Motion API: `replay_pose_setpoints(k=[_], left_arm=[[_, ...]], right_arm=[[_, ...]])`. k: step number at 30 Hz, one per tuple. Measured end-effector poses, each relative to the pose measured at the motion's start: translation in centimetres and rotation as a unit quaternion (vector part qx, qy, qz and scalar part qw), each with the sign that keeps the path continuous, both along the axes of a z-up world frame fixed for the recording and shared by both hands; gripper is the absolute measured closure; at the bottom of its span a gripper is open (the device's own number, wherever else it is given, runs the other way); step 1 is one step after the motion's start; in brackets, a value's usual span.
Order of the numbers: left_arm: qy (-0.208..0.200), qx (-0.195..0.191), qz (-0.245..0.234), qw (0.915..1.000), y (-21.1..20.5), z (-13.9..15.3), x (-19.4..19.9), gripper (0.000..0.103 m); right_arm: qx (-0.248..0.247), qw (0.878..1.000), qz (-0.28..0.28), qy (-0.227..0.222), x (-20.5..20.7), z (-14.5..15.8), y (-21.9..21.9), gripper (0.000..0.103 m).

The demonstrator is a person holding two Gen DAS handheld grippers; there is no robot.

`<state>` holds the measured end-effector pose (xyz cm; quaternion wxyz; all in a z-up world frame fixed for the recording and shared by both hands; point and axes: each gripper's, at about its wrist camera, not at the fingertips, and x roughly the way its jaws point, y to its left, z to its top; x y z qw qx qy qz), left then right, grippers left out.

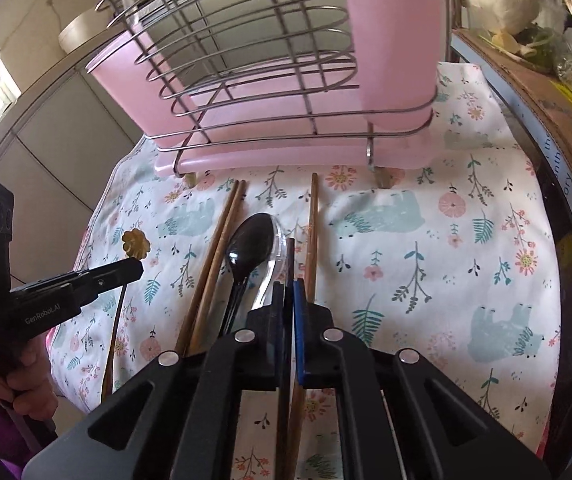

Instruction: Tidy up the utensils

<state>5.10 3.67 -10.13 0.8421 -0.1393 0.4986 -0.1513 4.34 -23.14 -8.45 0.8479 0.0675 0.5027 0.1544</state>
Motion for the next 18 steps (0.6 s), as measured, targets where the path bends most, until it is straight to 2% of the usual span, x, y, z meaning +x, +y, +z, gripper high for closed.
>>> replay_pose_setpoints(k=[6,18], left_arm=[[0.006,0.014,-0.007,0.9999,-0.5,-0.3,0.1,0.102],[0.038,0.058,-0.032,0.9971,-1.8,-1.4,1.3,0.102]], right_arm=[[0.021,0.998,-0.038,0.039,0.8,-1.6,-2.6,0.098],[-0.039,0.997,-0.007,0.063,2.3,-2.8,-1.1,0.097]])
